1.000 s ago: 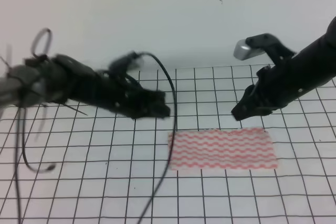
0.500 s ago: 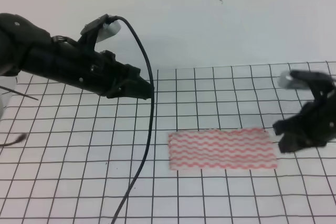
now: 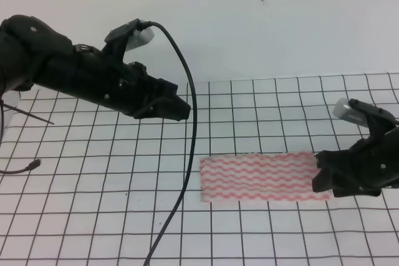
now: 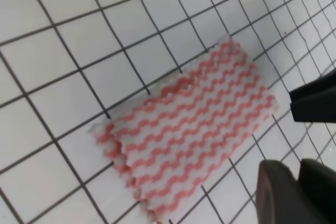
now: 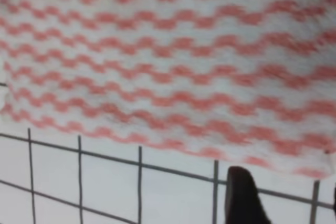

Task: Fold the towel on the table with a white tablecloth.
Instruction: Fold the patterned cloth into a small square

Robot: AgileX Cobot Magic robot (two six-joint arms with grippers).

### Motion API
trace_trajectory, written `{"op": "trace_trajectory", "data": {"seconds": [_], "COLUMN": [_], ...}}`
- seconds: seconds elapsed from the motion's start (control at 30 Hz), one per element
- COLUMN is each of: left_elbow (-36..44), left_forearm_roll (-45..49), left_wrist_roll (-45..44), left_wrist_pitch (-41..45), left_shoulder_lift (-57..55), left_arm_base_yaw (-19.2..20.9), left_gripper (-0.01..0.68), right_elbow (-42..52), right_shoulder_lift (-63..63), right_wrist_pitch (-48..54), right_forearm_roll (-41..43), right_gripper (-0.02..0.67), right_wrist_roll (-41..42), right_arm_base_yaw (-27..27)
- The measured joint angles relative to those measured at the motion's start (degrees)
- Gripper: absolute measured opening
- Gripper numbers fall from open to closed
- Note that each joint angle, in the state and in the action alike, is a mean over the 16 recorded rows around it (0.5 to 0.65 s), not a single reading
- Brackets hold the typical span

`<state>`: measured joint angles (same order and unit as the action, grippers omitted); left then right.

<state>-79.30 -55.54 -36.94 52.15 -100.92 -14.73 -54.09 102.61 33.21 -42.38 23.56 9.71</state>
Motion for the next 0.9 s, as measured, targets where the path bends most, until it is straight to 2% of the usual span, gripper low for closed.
{"op": "trace_trajectory", "data": {"seconds": [0.2, 0.4, 0.63, 0.9], "left_elbow": [0.0, 0.0, 0.0, 0.0], "left_forearm_roll": [0.5, 0.6, 0.6, 0.7], "left_wrist_roll": [0.6, 0.6, 0.6, 0.6], "left_wrist_pitch": [-0.8, -1.1, -1.0, -0.8], "left_shoulder_lift": [0.0, 0.0, 0.0, 0.0], "left_arm_base_yaw": [-0.1, -0.1, -0.1, -0.1], "left_gripper": [0.097, 0.1, 0.101, 0.102], "right_elbow": [0.0, -0.1, -0.1, -0.2], "right_shoulder_lift": [1.4, 3.1, 4.3, 4.6], "right_wrist_pitch": [-0.8, -1.4, -1.9, -2.5], "right_forearm_roll": [-0.8, -1.7, -2.8, -3.3], "right_gripper": [0.35, 0.358, 0.323, 0.223], "right_wrist_roll": [-2.4, -3.3, -3.2, -2.9], "right_arm_base_yaw": [0.0, 0.0, 0.0, 0.0]}}
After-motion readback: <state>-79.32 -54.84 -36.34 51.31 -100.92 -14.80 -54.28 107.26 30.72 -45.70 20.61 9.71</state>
